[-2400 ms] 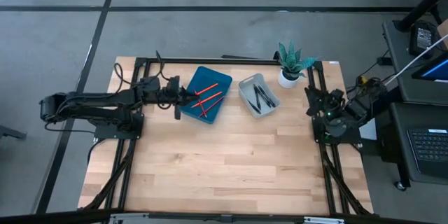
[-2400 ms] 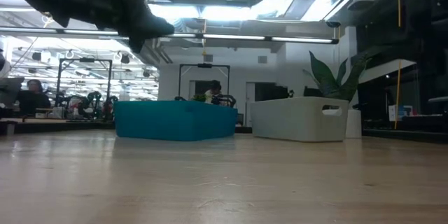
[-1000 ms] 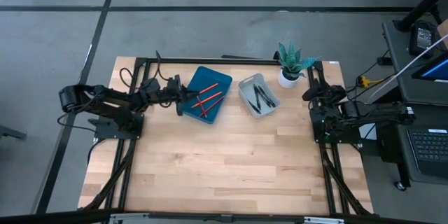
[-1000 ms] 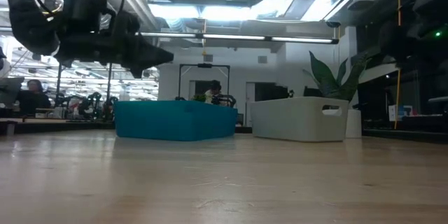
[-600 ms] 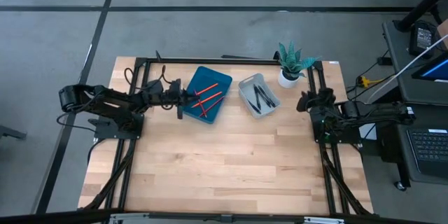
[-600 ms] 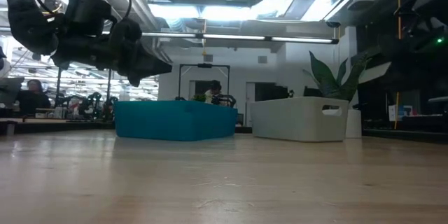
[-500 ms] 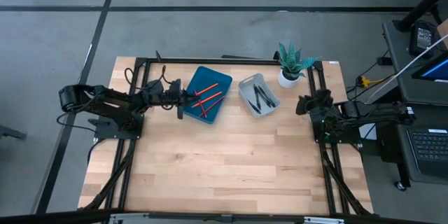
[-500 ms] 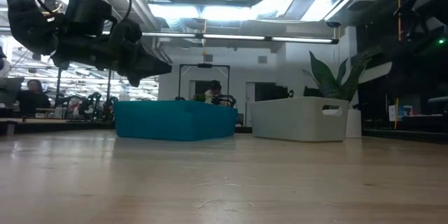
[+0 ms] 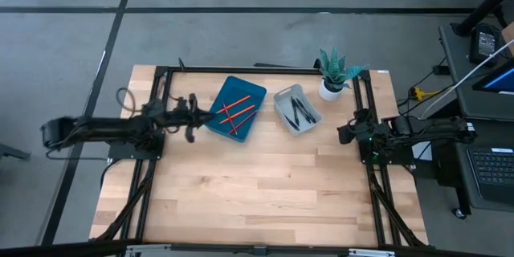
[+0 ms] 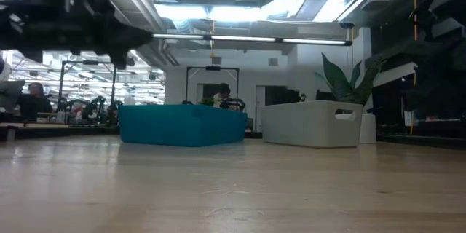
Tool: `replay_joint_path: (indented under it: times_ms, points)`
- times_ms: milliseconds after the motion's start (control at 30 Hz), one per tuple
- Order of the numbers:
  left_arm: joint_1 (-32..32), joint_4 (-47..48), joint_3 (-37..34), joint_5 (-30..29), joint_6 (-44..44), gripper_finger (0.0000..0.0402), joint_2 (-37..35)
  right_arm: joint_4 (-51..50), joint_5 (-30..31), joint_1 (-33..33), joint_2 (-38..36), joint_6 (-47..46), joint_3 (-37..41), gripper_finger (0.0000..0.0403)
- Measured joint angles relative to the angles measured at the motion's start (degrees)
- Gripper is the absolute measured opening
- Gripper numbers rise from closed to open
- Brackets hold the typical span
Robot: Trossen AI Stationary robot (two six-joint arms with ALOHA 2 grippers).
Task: Sort pens & pencils
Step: Return to Home Position
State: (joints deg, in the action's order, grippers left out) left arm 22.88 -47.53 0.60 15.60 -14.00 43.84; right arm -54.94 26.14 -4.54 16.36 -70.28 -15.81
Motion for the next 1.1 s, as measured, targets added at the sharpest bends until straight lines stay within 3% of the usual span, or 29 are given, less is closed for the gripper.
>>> replay_joint_path:
  times_ms: [200,467,700,1100]
  points:
    - [-0.70,14.90,-0.13,0.34,-0.48,0.0014,-21.94,-0.08,-0.65,0.00,0.00,0.01,0.00,0.0155]
    - [-2.20,39.53,-0.12,-0.24,-0.84,0.0014,-43.97,-0.09,-0.75,0.00,0.00,0.01,0.00,0.0155]
    - [-5.40,44.34,-0.17,-5.36,-1.17,0.0014,-43.69,-0.01,-0.55,0.00,-0.19,0.00,0.00,0.0155]
    - [-5.91,43.89,-0.15,-5.67,-1.42,0.0014,-43.72,0.28,-1.82,0.02,-0.09,0.02,0.00,0.0155]
